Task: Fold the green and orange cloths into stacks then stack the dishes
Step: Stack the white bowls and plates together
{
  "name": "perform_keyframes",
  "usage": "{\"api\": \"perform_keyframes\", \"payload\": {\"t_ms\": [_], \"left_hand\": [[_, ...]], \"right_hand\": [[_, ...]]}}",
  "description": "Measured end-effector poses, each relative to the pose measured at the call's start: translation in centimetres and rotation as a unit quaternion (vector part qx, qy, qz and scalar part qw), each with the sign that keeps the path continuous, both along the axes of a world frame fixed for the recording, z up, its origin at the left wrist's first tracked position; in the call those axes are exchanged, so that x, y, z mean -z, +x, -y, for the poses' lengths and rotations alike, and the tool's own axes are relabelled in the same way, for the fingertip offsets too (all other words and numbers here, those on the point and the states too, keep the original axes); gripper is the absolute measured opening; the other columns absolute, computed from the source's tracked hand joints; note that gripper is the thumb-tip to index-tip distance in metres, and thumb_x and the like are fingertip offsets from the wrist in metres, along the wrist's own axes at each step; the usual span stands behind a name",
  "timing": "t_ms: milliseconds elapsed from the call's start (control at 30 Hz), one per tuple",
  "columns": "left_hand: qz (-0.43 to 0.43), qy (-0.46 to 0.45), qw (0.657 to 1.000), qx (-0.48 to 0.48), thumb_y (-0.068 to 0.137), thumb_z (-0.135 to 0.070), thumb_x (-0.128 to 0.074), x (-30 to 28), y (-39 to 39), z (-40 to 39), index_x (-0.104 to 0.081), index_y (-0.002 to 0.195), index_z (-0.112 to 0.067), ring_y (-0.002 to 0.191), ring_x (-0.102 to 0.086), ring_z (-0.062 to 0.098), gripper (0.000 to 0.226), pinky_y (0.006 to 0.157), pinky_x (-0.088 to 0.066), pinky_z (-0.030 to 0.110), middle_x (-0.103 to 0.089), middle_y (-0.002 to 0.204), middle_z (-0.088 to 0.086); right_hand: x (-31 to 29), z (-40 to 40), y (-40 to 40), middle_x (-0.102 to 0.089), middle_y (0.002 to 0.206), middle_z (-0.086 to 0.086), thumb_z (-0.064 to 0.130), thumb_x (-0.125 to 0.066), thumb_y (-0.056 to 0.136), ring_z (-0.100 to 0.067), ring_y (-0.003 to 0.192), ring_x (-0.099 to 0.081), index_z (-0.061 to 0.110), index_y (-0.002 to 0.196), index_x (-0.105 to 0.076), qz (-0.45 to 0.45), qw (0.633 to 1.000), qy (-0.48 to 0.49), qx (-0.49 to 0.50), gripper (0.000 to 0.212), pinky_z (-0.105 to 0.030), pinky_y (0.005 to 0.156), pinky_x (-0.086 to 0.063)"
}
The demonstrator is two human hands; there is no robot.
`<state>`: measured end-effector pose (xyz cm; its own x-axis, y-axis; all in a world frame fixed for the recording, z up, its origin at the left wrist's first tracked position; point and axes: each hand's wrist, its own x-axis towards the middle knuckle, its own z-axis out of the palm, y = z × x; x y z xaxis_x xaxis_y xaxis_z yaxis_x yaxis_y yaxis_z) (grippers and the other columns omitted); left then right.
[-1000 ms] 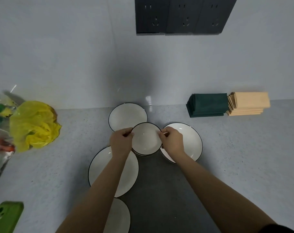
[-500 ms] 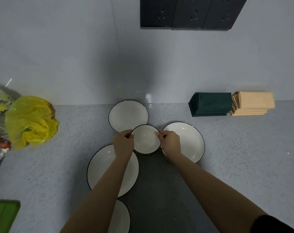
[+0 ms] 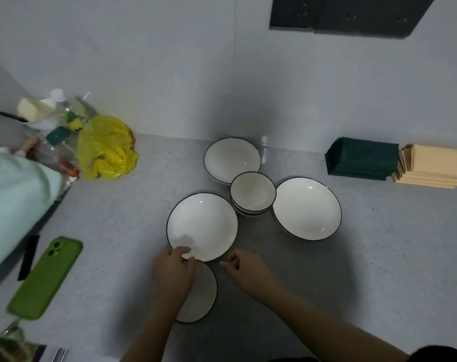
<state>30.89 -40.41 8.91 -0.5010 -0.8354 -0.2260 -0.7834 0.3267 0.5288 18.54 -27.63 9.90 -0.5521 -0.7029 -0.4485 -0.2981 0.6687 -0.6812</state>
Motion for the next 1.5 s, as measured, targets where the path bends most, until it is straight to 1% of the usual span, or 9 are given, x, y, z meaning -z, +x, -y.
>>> {"api": "perform_keyframes", "payload": {"t_ms": [133, 300, 567, 701, 801, 1035, 1268, 1402, 1502], "left_hand": [[0.069, 0.002, 0.997, -0.015, 0.085, -0.015, -0.057, 0.7, 2.8, -1.4, -0.060, 0.123, -0.023, 0.106, -0.053, 0.033, 0.038, 0.087, -0.044, 0.039, -0.060, 0.115, 0.013], [-0.049, 0.042, 0.996, -0.063, 0.081, 0.005, -0.049, -0.3, 3.7, -1.5, -0.071, 0.109, -0.022, 0.095, -0.061, 0.021, 0.045, 0.079, -0.045, 0.029, -0.067, 0.101, 0.000], [-0.130, 0.060, 0.988, -0.052, 0.086, -0.001, -0.057, -4.5, -0.7, -0.6, -0.075, 0.104, -0.021, 0.091, -0.063, 0.013, 0.032, 0.081, -0.047, 0.023, -0.069, 0.102, -0.006], [-0.205, 0.096, 0.973, -0.038, 0.086, -0.004, -0.064, -7.5, -7.3, 0.1, -0.074, 0.092, -0.017, 0.073, -0.060, 0.006, 0.018, 0.066, -0.041, 0.007, -0.064, 0.076, -0.016], [-0.238, 0.102, 0.965, -0.029, 0.085, -0.008, -0.065, -8.4, -10.8, 0.8, -0.074, 0.090, -0.018, 0.072, -0.062, 0.008, 0.014, 0.071, -0.048, 0.019, -0.069, 0.080, -0.007], [-0.193, 0.089, 0.977, 0.001, 0.088, -0.010, -0.062, -7.1, -17.7, 2.9, -0.073, 0.106, -0.008, 0.086, -0.064, 0.017, 0.021, 0.077, -0.043, 0.020, -0.072, 0.104, 0.005], [-0.141, 0.099, 0.985, 0.001, 0.089, -0.007, -0.060, -4.4, -19.1, 3.3, -0.070, 0.110, -0.006, 0.097, -0.064, 0.024, 0.024, 0.085, -0.046, 0.026, -0.071, 0.105, 0.009], [-0.100, 0.112, 0.989, -0.001, 0.092, -0.018, -0.056, -3.3, -19.4, 3.6, -0.064, 0.116, -0.008, 0.102, -0.061, 0.029, 0.027, 0.092, -0.045, 0.033, -0.066, 0.106, 0.013], [-0.059, 0.228, 0.972, 0.015, 0.101, -0.029, -0.037, -3.3, -19.7, 3.6, -0.059, 0.101, -0.002, 0.098, -0.056, 0.029, 0.034, 0.090, -0.043, 0.037, -0.060, 0.101, 0.016]], "right_hand": [[0.7, -0.4, 3.0, -0.066, 0.105, -0.013, 0.034, -0.054, 0.094, -0.025, 0.098, -0.062, 0.008, 0.118, -0.059, 0.072, 0.994, 0.049, -0.062, 0.035, -0.028, 0.078, -0.045], [0.9, -0.9, 3.9, -0.068, 0.084, -0.020, 0.013, -0.046, 0.095, -0.017, 0.058, -0.063, 0.000, 0.108, -0.061, 0.118, 0.993, 0.016, -0.021, 0.024, -0.037, 0.064, -0.057], [-4.2, -1.9, -1.0, -0.066, 0.062, -0.008, 0.014, -0.058, 0.085, -0.011, 0.047, -0.061, 0.005, 0.087, -0.068, 0.027, 0.992, -0.083, 0.094, 0.014, -0.026, 0.056, -0.054], [-6.2, -1.4, -6.5, -0.070, 0.076, -0.004, 0.021, -0.056, 0.089, -0.016, 0.066, -0.064, 0.013, 0.097, -0.072, -0.063, 0.981, -0.107, 0.146, 0.019, -0.028, 0.069, -0.052], [-6.8, -0.6, -9.4, -0.068, 0.080, -0.005, 0.023, -0.053, 0.092, -0.015, 0.072, -0.057, 0.013, 0.103, -0.070, -0.111, 0.974, -0.102, 0.167, 0.023, -0.025, 0.066, -0.041], [-5.0, 1.8, -14.9, -0.046, 0.056, -0.003, 0.017, -0.047, 0.093, -0.025, 0.064, -0.050, -0.001, 0.077, -0.060, -0.141, 0.969, -0.048, 0.196, 0.027, -0.030, 0.056, -0.033], [-2.8, 2.4, -15.8, -0.046, 0.064, -0.006, 0.015, -0.044, 0.096, -0.023, 0.069, -0.047, 0.009, 0.065, -0.045, -0.135, 0.976, -0.010, 0.167, 0.032, -0.029, 0.061, -0.032], [-2.4, 2.5, -16.0, -0.055, 0.081, -0.019, 0.021, -0.040, 0.099, -0.029, 0.079, -0.051, -0.001, 0.088, -0.061, -0.086, 0.979, -0.005, 0.182, 0.033, -0.030, 0.068, -0.040], [-2.3, 2.7, -15.9, -0.060, 0.102, -0.019, 0.033, -0.028, 0.102, -0.035, 0.102, -0.057, -0.002, 0.114, -0.060, 0.029, 0.980, 0.027, 0.193, 0.049, -0.045, 0.093, -0.047]]}}
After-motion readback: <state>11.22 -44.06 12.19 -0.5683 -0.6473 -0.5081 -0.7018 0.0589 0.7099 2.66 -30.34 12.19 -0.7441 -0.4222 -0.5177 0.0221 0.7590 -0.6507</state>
